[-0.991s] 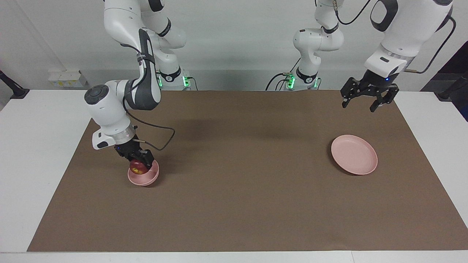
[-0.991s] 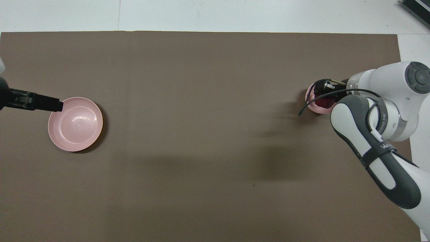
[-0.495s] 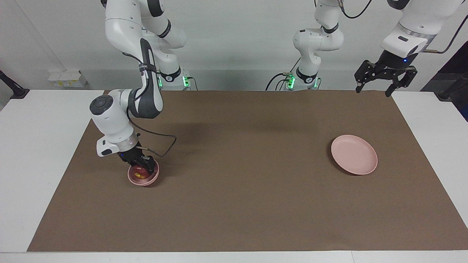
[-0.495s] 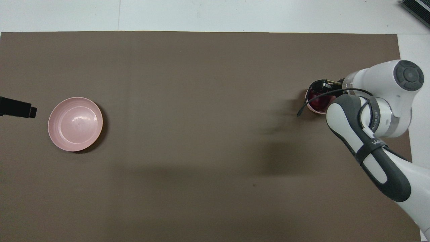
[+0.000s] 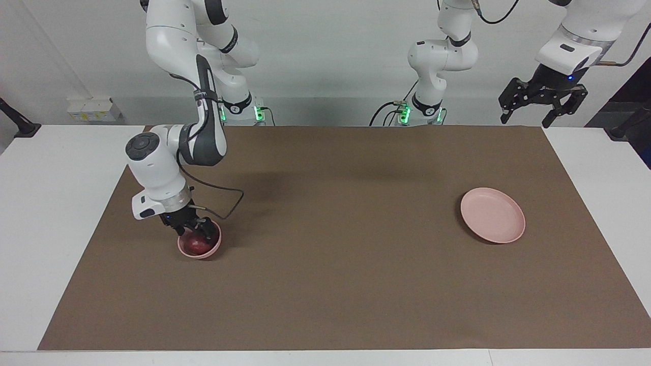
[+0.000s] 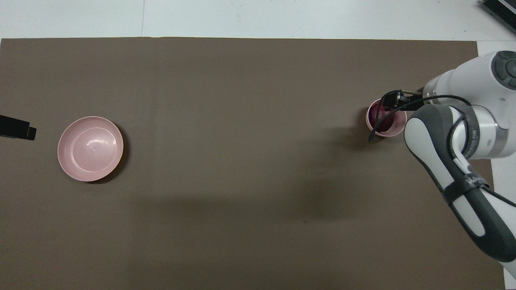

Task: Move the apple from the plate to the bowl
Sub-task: 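Lower the apple into the pink bowl and open the right gripper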

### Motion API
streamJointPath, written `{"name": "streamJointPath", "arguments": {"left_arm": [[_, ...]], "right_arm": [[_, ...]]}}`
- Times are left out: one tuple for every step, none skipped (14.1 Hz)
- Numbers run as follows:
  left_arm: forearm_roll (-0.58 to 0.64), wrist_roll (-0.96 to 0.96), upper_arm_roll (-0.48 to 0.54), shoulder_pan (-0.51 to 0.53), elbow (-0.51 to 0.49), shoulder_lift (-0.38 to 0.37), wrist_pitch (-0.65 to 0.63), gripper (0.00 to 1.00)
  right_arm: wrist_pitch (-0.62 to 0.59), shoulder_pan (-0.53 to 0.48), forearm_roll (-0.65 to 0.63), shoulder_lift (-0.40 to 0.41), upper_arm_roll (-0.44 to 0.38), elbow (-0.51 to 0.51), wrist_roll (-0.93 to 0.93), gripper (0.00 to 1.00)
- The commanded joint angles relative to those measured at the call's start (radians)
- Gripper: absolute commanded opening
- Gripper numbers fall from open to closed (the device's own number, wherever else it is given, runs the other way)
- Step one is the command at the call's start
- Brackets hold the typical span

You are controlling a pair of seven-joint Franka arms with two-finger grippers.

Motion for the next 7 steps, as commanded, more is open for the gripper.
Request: {"name": "streamJointPath", "arguments": {"left_arm": [[0.013, 0.014, -0.015, 0.017, 0.037, 0.013, -0.023, 1.00], [0.010, 0.013, -0.013, 0.015, 0.035, 0.010, -0.015, 1.00], [0.010, 0.011, -0.015, 0.010, 0.034, 0.005, -0.015, 1.00], [0.007, 0.010, -0.015, 0.010, 0.026, -0.001, -0.020, 1.00], [0.007, 0.010, -0.015, 0.012, 0.021, -0.006, -0.027, 1.00], [0.007, 0.008, -0.015, 0.022, 0.021, -0.006, -0.026, 1.00], [0.007, 0.010, -0.012, 0.024, 0.021, -0.006, -0.027, 1.00]], "right_arm": [[-0.111, -0.003, -0.045, -0.086, 0.009, 0.013, -0.093, 1.00], [-0.158, -0.004, -0.044, -0.109, 0.009, 0.026, -0.136, 1.00], [-0.195, -0.007, -0.038, -0.145, 0.009, 0.027, -0.162, 1.00], [-0.230, -0.010, -0.035, -0.186, 0.011, 0.024, -0.167, 1.00], [-0.267, -0.010, -0.035, -0.217, 0.011, 0.023, -0.170, 1.00], [-0.298, -0.007, -0.029, -0.247, 0.011, 0.023, -0.167, 1.00], [-0.315, -0.003, -0.027, -0.278, 0.011, 0.021, -0.164, 1.00]]}}
